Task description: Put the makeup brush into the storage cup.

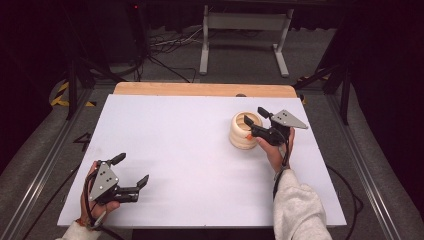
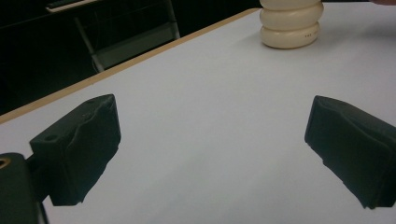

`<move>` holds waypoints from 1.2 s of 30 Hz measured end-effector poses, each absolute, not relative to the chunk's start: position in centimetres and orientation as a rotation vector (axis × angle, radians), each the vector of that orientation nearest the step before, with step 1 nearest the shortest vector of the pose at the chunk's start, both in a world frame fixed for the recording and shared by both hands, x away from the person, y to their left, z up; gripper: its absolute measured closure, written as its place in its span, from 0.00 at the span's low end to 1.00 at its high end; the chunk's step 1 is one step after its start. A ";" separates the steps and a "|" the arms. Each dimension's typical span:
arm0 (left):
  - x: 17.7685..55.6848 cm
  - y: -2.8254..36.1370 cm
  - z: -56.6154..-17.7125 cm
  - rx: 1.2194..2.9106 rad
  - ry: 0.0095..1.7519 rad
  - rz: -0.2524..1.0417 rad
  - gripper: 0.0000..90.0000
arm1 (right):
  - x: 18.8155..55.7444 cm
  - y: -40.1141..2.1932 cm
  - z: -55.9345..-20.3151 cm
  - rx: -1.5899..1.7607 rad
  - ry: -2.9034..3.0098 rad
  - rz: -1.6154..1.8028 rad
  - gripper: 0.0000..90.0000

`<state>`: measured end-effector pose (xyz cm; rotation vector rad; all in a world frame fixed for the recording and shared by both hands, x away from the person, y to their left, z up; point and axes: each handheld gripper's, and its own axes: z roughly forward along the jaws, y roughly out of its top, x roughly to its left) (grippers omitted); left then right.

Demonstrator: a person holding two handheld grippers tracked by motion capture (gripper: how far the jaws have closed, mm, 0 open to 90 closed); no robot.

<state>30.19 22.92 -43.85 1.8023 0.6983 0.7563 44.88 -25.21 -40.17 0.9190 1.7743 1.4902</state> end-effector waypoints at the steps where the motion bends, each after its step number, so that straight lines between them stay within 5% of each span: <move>1: 30.2 22.9 -43.9 1.802 0.698 0.753 0.05 | 44.8 -25.2 -40.1 0.921 1.772 1.475 0.32; 19: 30.1 23.0 -43.7 1.794 0.696 0.766 0.05 | 44.1 -24.8 -39.1 0.890 1.754 1.408 0.04; 36: 30.0 23.0 -43.7 1.789 0.696 0.769 0.05 | 43.0 -24.8 -38.0 0.835 1.762 1.325 0.04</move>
